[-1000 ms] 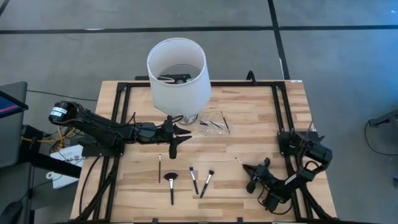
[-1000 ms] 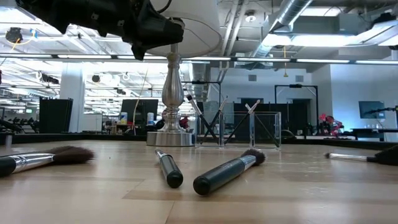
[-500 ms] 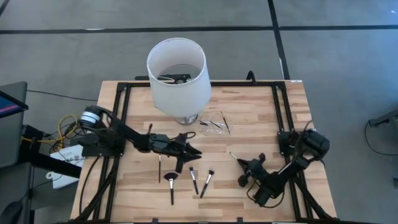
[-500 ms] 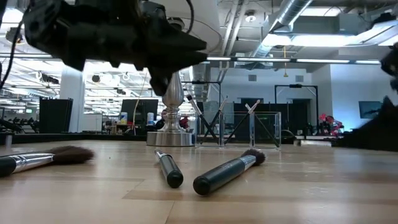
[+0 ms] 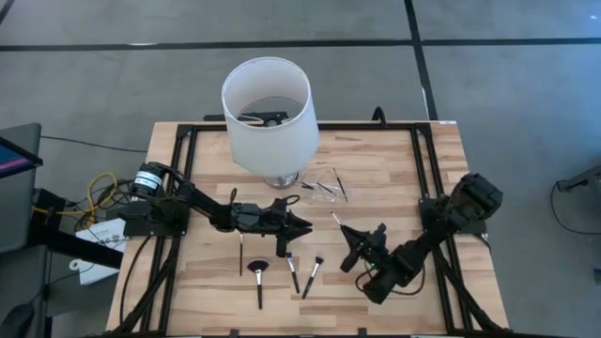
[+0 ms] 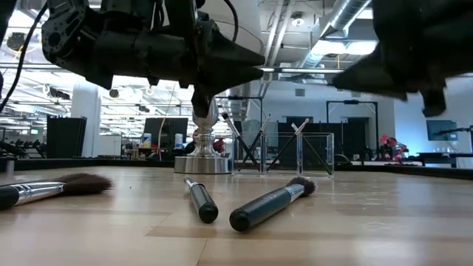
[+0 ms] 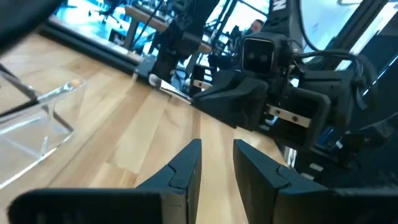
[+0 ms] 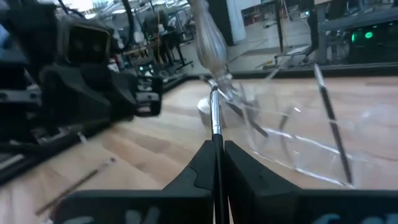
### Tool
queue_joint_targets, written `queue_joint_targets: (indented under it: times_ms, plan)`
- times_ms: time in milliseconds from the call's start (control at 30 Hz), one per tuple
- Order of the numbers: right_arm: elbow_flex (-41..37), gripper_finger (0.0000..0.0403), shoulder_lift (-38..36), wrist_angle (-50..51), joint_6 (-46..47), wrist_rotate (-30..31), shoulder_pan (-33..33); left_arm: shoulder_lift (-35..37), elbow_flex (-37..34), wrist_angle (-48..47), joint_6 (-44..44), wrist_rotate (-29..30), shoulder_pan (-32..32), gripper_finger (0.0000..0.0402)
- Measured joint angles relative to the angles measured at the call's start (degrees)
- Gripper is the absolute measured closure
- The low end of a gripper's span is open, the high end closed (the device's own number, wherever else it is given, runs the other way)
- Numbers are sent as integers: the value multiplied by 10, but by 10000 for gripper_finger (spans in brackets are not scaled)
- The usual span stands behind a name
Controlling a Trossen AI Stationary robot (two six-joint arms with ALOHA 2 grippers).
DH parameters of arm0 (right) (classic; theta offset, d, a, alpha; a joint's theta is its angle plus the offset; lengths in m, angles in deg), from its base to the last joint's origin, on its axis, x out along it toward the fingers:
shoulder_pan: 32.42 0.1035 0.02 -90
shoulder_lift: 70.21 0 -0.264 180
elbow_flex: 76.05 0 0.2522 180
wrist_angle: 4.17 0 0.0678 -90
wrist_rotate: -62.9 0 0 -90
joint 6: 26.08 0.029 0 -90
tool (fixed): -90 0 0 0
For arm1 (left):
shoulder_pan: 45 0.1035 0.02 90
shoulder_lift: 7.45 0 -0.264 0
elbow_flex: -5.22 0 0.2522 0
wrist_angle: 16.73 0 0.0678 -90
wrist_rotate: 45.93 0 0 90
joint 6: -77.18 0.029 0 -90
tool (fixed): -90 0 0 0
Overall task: Put items in baskets/containers
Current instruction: Put the black eyeshadow brush into the transparent organizer
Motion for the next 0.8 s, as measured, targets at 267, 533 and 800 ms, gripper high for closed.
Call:
queue_joint_targets:
  times_ms: [267, 533, 800]
  plan:
    - [0, 394, -23, -340, -347, -82, -47, 0, 0, 40, 3, -2, 3, 311]
    - [1, 395, 0, -519, -517, -197, -106, 0, 0, 57, 10, -2, 3, 311]
    - [1, 395, -1, -524, -520, -196, -108, 0, -1, 100, 59, -6, 1, 311]
